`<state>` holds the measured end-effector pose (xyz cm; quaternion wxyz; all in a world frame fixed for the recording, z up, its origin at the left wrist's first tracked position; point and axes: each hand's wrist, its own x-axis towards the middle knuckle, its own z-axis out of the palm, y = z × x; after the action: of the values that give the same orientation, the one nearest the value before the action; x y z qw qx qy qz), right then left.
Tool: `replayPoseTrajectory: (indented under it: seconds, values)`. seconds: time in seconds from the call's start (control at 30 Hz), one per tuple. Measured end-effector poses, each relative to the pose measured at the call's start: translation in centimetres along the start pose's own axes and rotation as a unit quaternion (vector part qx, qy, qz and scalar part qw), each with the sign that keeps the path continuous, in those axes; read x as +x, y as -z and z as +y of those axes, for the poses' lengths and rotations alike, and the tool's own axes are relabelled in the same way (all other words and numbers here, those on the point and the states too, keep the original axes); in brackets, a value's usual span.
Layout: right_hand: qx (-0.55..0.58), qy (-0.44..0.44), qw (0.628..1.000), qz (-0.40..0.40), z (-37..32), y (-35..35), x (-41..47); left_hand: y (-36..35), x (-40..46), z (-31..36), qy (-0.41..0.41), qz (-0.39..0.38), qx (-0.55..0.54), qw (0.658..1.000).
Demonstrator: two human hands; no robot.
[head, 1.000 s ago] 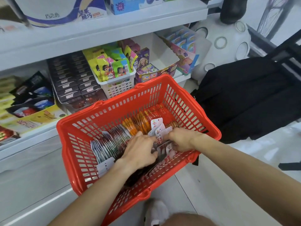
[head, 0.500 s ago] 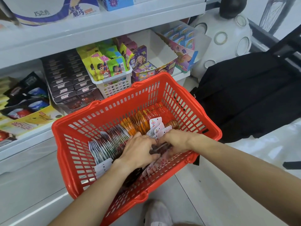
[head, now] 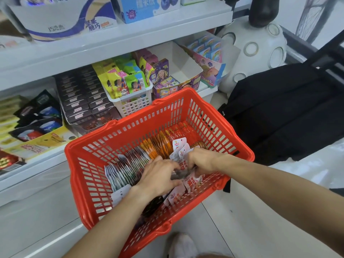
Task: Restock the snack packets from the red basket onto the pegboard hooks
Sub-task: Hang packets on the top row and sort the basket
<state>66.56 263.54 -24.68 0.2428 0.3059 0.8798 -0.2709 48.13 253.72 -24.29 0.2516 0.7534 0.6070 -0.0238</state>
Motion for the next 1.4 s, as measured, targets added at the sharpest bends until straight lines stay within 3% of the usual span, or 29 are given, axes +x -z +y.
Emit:
replayPoseTrajectory:
  seconds: [0.37,0.6,0.77,0.9,0.97,1.1,1.23,1.3,1.4]
  values:
    - [0.118,-0.018,0.983,0.141,1.8,3.0,-5.9,0.7,-0.8,0.1,0.007,-0.03,-0.04,0.999]
    - [0.18,-0.014,0.952,0.248,1.0,7.0,-9.1,1.8,-0.5,1.5,0.014,0.058,-0.131,0.99]
    - [0.215,-0.019,0.94,0.265,-0.3,10.0,-9.8,2.7,0.0,2.7,0.018,0.11,-0.33,0.937]
    - [0.272,-0.02,0.925,0.265,-0.8,11.6,-10.5,5.4,0.5,2.2,-0.013,0.075,-0.434,0.898]
    - [0.329,-0.024,0.905,0.27,-0.8,11.9,-10.5,6.9,0.3,2.1,-0.025,0.038,-0.492,0.869]
    - [0.413,0.003,0.867,0.28,-2.2,10.9,-9.7,7.2,0.1,1.6,-0.018,0.004,-0.515,0.857]
    - [0.469,-0.02,0.816,0.336,-3.5,9.6,-8.7,6.7,-0.6,2.3,0.049,-0.052,-0.637,0.767]
    - [0.538,-0.03,0.757,0.369,-5.0,9.1,-8.0,6.5,-0.8,3.1,0.067,-0.063,-0.678,0.729]
    - [0.63,0.002,0.658,0.412,-7.3,7.9,-6.3,6.4,-0.7,3.4,0.084,-0.057,-0.687,0.72]
